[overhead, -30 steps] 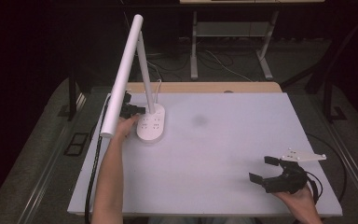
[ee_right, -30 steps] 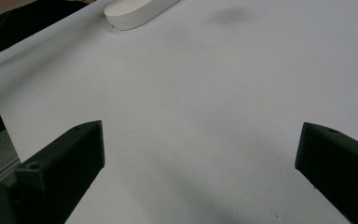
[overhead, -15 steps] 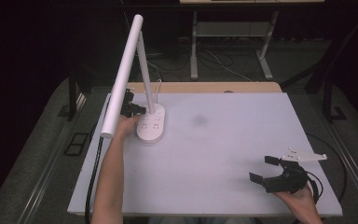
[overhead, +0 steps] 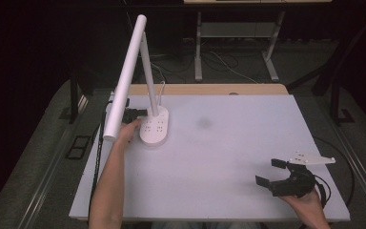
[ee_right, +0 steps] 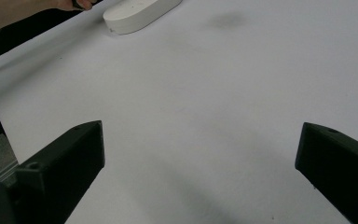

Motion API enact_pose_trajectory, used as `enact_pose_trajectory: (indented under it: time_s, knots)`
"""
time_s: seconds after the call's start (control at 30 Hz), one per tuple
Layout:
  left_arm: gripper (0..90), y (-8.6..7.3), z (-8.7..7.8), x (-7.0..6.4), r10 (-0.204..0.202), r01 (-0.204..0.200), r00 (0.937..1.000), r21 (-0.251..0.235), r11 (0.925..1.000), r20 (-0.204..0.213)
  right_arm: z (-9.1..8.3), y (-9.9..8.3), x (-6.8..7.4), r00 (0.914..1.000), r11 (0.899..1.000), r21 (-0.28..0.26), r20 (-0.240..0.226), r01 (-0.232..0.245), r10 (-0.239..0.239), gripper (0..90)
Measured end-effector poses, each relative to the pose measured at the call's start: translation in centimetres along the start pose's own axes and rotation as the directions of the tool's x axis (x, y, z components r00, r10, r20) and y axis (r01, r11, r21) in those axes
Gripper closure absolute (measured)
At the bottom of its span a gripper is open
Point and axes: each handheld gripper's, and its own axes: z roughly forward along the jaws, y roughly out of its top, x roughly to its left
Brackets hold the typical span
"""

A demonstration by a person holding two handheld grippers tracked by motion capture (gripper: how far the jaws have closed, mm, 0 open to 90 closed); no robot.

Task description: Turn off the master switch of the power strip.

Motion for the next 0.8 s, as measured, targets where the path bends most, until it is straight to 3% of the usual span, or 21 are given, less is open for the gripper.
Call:
enact_pose_trajectory:
  time_s: [0.17, 0.43, 0.63, 0.7, 0.8]
  knots:
    - [90.0, 0.1, -1.1, -0.4, 0.015, -0.014, 0.9997, -0.028, 0.9995, 0.021, 0.0, 0.0, -0.1, 1.0000, 1.000, 0.001, 0.000, 0.001, -0.001, 0.6]
    - [89.9, -0.2, -2.3, -1.1, 0.052, -0.052, 0.9986, -0.055, 0.9971, 0.010, 0.1, 0.0, 0.1, 1.0000, 1.000, 0.001, 0.002, 0.005, -0.005, 0.6]
    - [89.8, -0.9, -4.0, -1.4, 0.075, -0.074, 0.9971, -0.121, 0.9899, 0.008, 0.2, 0.0, 0.0, 1.0000, 1.000, 0.004, -0.002, 0.002, -0.002, 0.6]
    - [89.8, -1.0, -4.6, -1.4, 0.086, -0.084, 0.9963, -0.122, 0.9889, 0.005, 0.2, 0.0, 0.0, 1.0000, 1.000, 0.004, -0.002, 0.000, 0.000, 0.6]
    - [89.7, -1.3, -5.2, -1.5, 0.080, -0.076, 0.9967, -0.146, 0.9864, 0.016, 0.2, 0.1, 0.0, 1.0000, 1.000, 0.002, -0.002, 0.001, -0.001, 0.6]
